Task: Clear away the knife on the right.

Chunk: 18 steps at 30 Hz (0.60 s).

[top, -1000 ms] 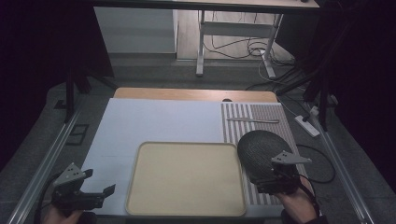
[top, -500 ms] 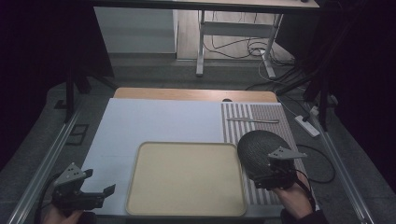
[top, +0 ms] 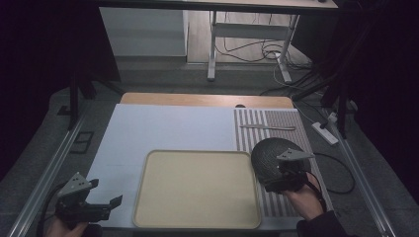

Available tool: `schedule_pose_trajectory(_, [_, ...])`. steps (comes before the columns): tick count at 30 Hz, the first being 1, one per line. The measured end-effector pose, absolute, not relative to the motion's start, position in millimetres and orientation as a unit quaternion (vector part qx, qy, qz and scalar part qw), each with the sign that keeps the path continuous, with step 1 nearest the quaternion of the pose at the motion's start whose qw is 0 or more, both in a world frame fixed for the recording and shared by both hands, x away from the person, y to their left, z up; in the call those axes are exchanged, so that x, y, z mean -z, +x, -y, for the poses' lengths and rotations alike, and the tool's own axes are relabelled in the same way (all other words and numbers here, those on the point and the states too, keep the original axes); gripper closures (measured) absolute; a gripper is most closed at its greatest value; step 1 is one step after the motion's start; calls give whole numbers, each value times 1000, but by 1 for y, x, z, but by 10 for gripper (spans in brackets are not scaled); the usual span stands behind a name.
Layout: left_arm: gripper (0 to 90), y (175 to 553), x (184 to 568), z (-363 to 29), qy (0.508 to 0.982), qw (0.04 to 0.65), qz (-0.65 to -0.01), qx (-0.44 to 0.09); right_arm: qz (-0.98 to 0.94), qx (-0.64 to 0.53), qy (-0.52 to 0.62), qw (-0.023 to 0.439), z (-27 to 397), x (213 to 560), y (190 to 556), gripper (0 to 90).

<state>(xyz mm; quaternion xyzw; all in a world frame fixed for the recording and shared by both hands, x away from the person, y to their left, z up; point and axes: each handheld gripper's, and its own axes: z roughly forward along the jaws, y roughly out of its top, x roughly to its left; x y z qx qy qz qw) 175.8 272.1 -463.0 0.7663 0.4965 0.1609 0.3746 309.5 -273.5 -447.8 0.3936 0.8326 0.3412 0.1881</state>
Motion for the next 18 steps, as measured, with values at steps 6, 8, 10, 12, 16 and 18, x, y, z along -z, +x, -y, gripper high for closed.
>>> schedule_pose_trajectory(6, [23,176,463,-272,767,374,-497,-161,-836,-337,390,187,271,449,318,0])
schedule_pose_trajectory(8, [23,176,463,-272,767,374,-497,-161,-837,-336,390,186,269,449,323,0])
schedule_pose_trajectory(10, [23,176,463,-272,767,374,-497,-161,-839,-334,389,184,269,450,326,0])
schedule_pose_trajectory(12, [23,176,463,-272,767,374,-497,-161,-838,-334,391,182,268,451,330,0])
schedule_pose_trajectory(16, [23,176,463,-272,767,374,-497,-160,-838,-333,393,178,267,452,338,0])
schedule_pose_trajectory(18, [22,176,463,-272,767,373,-497,-160,-838,-333,394,178,267,452,342,0])
